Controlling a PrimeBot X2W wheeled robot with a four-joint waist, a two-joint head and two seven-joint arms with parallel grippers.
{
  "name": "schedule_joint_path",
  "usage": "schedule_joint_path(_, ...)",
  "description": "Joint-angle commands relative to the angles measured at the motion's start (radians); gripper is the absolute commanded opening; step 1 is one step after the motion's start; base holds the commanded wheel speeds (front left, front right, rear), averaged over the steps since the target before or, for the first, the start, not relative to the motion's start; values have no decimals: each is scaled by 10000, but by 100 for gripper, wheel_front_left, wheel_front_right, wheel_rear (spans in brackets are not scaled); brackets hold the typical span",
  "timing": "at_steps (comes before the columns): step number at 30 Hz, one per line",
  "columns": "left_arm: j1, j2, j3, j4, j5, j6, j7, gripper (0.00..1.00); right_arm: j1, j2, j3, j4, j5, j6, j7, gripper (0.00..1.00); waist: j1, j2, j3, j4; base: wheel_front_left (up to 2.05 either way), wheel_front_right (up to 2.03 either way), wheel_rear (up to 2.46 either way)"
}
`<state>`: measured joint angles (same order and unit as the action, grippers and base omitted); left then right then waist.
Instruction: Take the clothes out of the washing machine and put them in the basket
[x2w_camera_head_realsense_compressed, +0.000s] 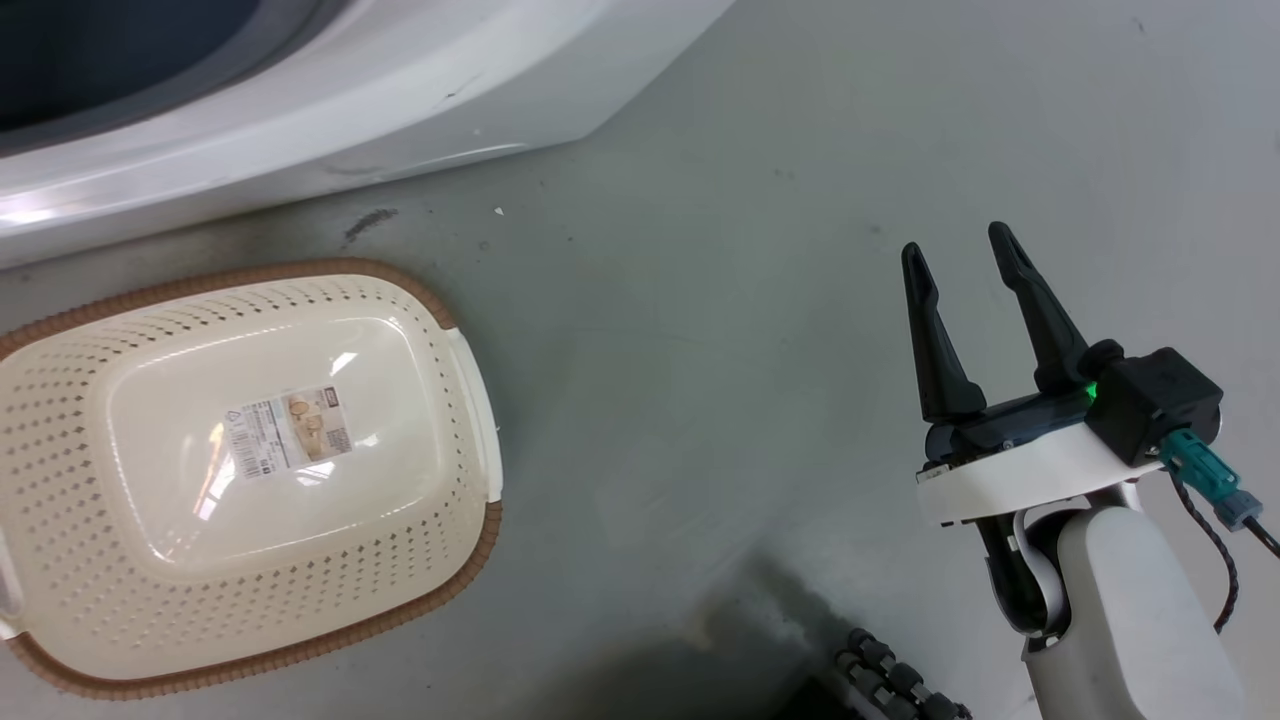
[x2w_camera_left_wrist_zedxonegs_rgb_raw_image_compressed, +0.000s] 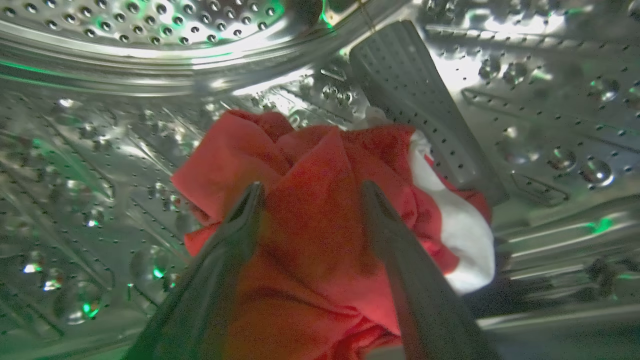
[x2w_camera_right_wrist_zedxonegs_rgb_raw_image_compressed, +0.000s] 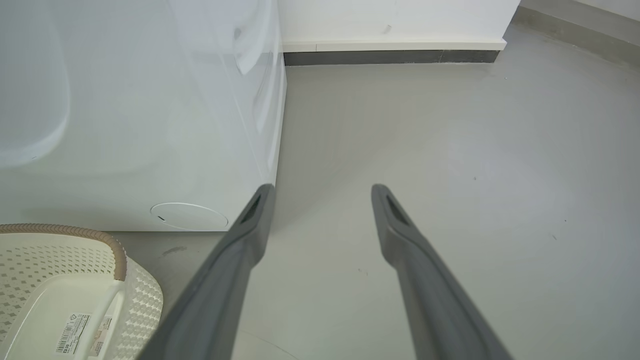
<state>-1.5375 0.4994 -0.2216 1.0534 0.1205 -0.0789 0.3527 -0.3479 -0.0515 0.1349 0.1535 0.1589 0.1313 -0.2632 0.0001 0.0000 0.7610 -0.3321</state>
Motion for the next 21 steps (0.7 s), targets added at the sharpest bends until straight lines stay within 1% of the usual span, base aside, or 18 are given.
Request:
schedule_joint_path(1,-229,100,-39,61,40,27,468,100,-198,27,41,-17,121,-9,-20,100,-1,0,238,-172,0,0,0)
schedule_joint_path(2,-282,138,-56,74,46,40,732,100,-224,25,58,-27,141,-9,-20,100,-1,0,296,-203,0,0,0)
schedule_joint_path(3,-282,138,-56,74,46,40,732,100,-224,25,58,-27,141,-9,-20,100,-1,0,296,-203,0,0,0)
schedule_joint_path(6,-348,240,-95,117,68,124,1631,100,-275,25,126,-57,225,-10,-20,100,-1,0,465,-288,0,0,0)
schedule_joint_path(11,-66,291,-1,-109,-110,288,2643,100,-308,25,189,-79,345,-9,-20,100,-1,0,612,-350,0,0,0)
schedule_joint_path(12,28,294,16,-195,-137,347,2787,49,-323,25,198,-73,363,-9,-20,100,-1,0,623,-355,0,0,0)
schedule_joint_path(13,119,295,21,-321,-174,393,2865,17,-336,24,201,-64,387,-9,-20,100,-1,0,631,-356,0,0,0)
schedule_joint_path(14,171,313,39,-470,-191,485,2905,0,-358,24,201,-60,398,-9,-20,100,-1,0,639,-356,0,0,0)
schedule_joint_path(16,315,347,21,-796,-191,565,2940,0,-405,24,181,-56,411,-9,-20,100,-1,0,630,-351,0,0,0)
schedule_joint_path(21,666,508,-51,-1744,-235,708,2468,0,-458,24,120,-18,348,-9,-21,100,-1,0,495,-311,0,0,0)
